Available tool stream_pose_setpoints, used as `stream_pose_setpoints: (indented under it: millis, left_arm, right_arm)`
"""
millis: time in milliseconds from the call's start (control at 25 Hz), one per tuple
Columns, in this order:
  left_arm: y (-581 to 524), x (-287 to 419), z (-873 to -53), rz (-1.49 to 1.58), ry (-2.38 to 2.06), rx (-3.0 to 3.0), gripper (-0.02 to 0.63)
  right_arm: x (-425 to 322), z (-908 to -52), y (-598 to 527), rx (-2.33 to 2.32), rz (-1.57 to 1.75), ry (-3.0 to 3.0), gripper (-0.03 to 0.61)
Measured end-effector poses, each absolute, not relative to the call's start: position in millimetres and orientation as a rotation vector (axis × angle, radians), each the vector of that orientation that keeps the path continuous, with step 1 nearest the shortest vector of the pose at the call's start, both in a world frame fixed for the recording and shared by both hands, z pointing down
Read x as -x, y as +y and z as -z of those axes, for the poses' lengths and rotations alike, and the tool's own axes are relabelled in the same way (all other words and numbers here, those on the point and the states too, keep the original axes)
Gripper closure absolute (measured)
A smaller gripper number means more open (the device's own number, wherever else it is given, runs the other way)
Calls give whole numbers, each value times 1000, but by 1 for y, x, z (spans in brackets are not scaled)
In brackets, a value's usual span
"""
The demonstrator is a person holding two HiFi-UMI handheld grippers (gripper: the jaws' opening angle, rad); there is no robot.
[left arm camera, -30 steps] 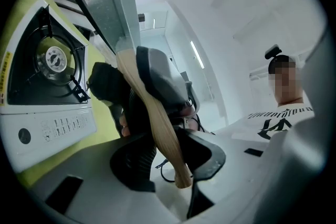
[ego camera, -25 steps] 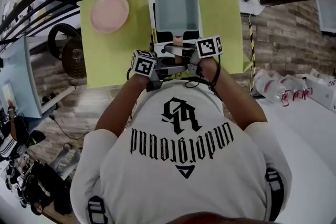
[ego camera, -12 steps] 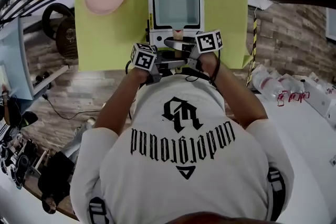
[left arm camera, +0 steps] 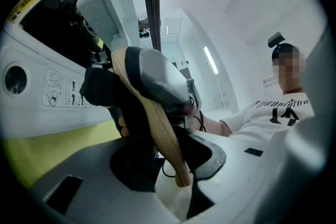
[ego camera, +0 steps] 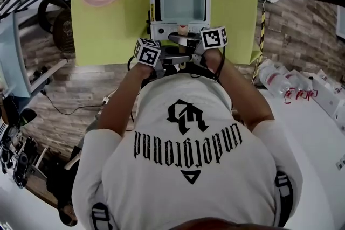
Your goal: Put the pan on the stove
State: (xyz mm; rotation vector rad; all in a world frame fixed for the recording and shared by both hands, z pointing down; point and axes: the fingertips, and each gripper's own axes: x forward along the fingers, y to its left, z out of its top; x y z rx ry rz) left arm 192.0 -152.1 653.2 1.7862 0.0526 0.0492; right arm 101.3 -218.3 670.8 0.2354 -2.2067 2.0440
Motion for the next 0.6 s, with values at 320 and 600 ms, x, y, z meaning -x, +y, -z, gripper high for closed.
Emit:
stream_pose_setpoints:
  millis: [320,600]
  left_arm:
    - [-152,-193,-671,-58,47,-1767,466]
    - [-149,-193,-683,-57,43,-1745,468]
  right_arm:
    - [-101,-689,-217,-233,-2035,-2196,440]
    - [-102,-699,-215,-237,-2027,-2197,440]
